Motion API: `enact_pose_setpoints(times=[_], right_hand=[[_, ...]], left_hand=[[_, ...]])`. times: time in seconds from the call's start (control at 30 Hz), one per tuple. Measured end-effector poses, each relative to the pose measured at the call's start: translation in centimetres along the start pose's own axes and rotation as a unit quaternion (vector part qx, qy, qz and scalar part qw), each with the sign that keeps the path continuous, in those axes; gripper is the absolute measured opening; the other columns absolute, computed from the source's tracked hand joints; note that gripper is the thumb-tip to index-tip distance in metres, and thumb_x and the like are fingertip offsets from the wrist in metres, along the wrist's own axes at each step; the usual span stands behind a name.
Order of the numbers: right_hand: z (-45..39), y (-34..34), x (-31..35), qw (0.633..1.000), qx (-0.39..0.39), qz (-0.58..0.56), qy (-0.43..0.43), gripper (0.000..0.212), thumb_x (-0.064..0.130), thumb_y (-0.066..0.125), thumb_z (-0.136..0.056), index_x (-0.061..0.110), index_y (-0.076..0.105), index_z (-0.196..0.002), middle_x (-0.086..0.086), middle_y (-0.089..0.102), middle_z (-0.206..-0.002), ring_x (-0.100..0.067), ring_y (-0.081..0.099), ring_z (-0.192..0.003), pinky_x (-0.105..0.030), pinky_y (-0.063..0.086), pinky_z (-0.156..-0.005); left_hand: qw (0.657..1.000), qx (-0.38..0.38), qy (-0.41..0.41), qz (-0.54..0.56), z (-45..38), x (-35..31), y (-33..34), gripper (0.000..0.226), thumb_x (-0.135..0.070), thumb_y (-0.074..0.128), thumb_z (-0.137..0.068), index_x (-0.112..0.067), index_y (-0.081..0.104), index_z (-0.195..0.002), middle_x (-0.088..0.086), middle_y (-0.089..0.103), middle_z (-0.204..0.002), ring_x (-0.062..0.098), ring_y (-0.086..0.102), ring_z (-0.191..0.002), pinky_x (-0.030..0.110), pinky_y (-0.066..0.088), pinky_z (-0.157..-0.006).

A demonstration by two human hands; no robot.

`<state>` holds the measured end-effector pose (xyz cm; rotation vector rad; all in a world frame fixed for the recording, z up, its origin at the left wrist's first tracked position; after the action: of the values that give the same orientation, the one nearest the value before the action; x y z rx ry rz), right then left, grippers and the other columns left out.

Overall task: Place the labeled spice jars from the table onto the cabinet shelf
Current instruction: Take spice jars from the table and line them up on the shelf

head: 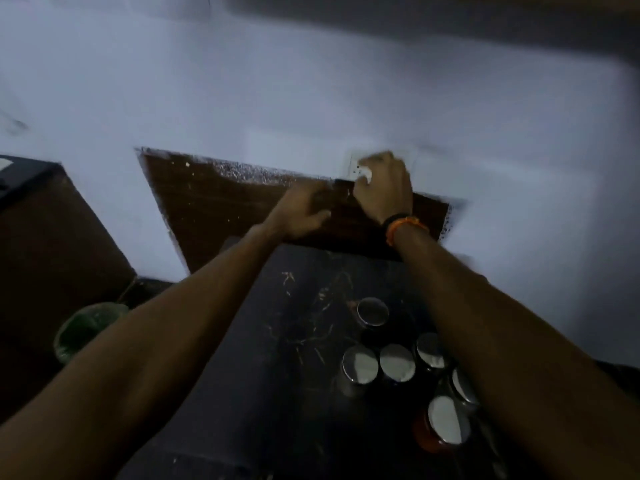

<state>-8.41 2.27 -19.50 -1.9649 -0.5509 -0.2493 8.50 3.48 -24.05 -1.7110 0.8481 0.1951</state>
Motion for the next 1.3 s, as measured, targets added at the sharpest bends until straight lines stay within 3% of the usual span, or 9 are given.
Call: enact_pose_setpoints(times=[0.2,0.33,0.43,0.57,0.7,0.83,0.93,1.13,1.3], right_hand=[[10.9,7.6,-7.8,0.979,0.17,-0.008,0.111,0.032,0.011,0.059,-0.091,0.009,0.067,-0.122,-0.014,0.062,-0.123,-0.032,0.059,-0.114,-0.045,0.05,-0.097],[16.6,10.5,-10.1,0.969,0.217,0.026,0.118,0.022,0.014,0.06,-0.092,0.009,0.071,-0.11,-0.013,0.065,-0.113,-0.03,0.06,-0.109,-0.044,0.049,-0.097],[20.4,12.0,-10.2,0.966,0.244,0.017,0.09,0.018,0.015,0.056,-0.093,0.011,0.072,-0.099,-0.005,0.068,-0.103,-0.026,0.065,-0.1,-0.036,0.053,-0.087],[25.3,13.7,-10.6,0.949,0.305,0.078,0.027,0.029,0.036,0.052,-0.096,0.02,0.065,-0.115,-0.003,0.064,-0.119,-0.025,0.056,-0.115,-0.039,0.043,-0.099],[27.9,14.9,-11.5,0.927,0.345,0.144,-0.01,0.067,0.071,0.054,-0.082,0.027,0.054,-0.132,-0.004,0.058,-0.131,-0.026,0.048,-0.123,-0.042,0.036,-0.102],[28.6,15.8,-12.1,0.909,0.377,0.176,-0.014,0.092,0.085,0.054,-0.07,0.025,0.046,-0.139,-0.007,0.056,-0.138,-0.032,0.037,-0.137,-0.049,0.027,-0.112],[28.7,16.3,-12.0,0.91,0.367,0.192,-0.023,0.093,0.081,0.059,-0.069,0.023,0.044,-0.141,-0.009,0.056,-0.139,-0.033,0.032,-0.143,-0.049,0.022,-0.116],[28.5,16.5,-10.9,0.919,0.365,0.147,-0.034,0.084,0.069,0.067,-0.07,0.02,0.05,-0.135,-0.009,0.056,-0.138,-0.033,0.031,-0.142,-0.046,0.022,-0.118],[26.3,15.4,-8.4,0.926,0.37,0.07,-0.021,0.085,0.058,0.075,-0.067,0.025,0.046,-0.139,-0.003,0.058,-0.134,-0.029,0.027,-0.144,-0.043,0.025,-0.115]], left_hand=[[0.981,0.149,-0.119,0.041,7.1,3.0,10.3,0.052,-0.02,0.071,-0.088,-0.019,0.053,-0.137,0.006,0.056,-0.134,0.018,0.055,-0.12,0.032,0.045,-0.098],[0.962,0.211,-0.148,0.091,10.7,3.6,15.1,0.043,-0.018,0.069,-0.09,-0.021,0.054,-0.13,0.0,0.058,-0.124,0.003,0.053,-0.1,0.024,0.046,-0.087],[0.949,0.244,-0.167,0.109,13.0,3.8,17.9,0.04,-0.017,0.067,-0.091,-0.019,0.055,-0.128,0.003,0.06,-0.124,0.011,0.058,-0.104,0.024,0.047,-0.085],[0.934,0.267,-0.205,0.122,15.0,4.0,20.1,0.039,-0.013,0.064,-0.092,-0.017,0.055,-0.13,0.006,0.06,-0.122,0.021,0.06,-0.11,0.039,0.053,-0.096],[0.927,0.274,-0.223,0.13,16.0,4.2,20.9,0.037,-0.013,0.062,-0.094,-0.016,0.055,-0.13,0.006,0.058,-0.121,0.019,0.058,-0.108,0.03,0.05,-0.089],[0.918,0.255,-0.255,0.163,16.9,4.3,21.1,0.034,-0.008,0.06,-0.094,-0.013,0.057,-0.128,0.009,0.06,-0.118,0.019,0.059,-0.104,0.021,0.046,-0.077],[0.91,0.242,-0.279,0.189,17.8,4.6,21.2,0.033,-0.005,0.06,-0.094,-0.012,0.059,-0.126,0.008,0.06,-0.112,0.014,0.057,-0.099,0.018,0.044,-0.073],[0.879,0.217,-0.337,0.26,19.3,5.2,21.4,0.039,0.003,0.054,-0.093,-0.009,0.057,-0.13,0.009,0.063,-0.112,0.017,0.061,-0.101,0.032,0.053,-0.09],[0.862,0.137,-0.381,0.306,20.3,5.6,21.0,0.023,-0.004,0.051,-0.097,-0.012,0.065,-0.114,0.01,0.067,-0.113,0.025,0.063,-0.108,0.04,0.052,-0.097]])
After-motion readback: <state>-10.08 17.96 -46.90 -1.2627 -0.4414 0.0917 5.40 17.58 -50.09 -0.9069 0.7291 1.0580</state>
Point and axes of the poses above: each hand's wrist, its own z-axis away from the middle knuckle, its own y-axis out of the palm, x = y × z, the point moved 5 cm from there along -z, towards the middle knuckle
